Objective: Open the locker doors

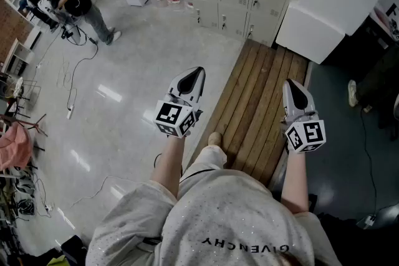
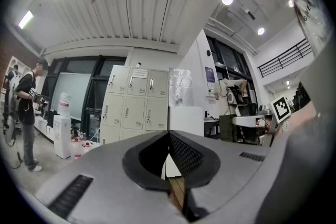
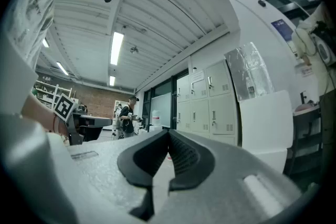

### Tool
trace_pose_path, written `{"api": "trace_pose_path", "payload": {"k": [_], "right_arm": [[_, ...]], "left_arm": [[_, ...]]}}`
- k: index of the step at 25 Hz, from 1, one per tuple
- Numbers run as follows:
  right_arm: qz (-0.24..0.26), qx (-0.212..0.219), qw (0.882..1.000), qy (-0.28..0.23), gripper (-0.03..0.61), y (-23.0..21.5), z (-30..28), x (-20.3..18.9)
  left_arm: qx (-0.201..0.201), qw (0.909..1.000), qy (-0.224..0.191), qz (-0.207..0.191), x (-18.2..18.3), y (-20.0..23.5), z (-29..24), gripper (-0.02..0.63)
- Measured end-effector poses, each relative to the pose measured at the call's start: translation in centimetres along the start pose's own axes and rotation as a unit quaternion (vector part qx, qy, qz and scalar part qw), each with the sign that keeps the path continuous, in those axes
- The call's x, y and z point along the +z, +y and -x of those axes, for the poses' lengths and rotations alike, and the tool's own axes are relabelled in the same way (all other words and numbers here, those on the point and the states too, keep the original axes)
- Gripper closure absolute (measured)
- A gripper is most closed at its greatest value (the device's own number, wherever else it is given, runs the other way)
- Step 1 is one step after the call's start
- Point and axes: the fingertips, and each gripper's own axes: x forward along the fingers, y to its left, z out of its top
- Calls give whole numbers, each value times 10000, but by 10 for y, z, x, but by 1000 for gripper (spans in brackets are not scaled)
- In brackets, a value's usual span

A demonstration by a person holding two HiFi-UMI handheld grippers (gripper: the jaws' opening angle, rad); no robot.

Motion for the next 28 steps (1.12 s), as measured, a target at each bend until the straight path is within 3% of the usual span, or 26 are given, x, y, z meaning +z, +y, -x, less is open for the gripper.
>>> {"api": "trace_pose_path", "payload": {"k": [5,14,21,28], "right_arm": [[68,-206,9997,-94,584,-30,-74,-35],[55,-248,9996,118,584,-44,-200,-82],[-5,-149,9990,412,584,-56,-242,-108],[-145,-93,9993,322,588,-81,-297,-123]], "left_arm": [[-164,9999,-49,-11,-38,54,-61,615],[25,9999,38,127,-54,169,-125,615],[47,9987,177,478,-83,202,-159,615],[54,9986,207,493,-97,237,-206,615]]}}
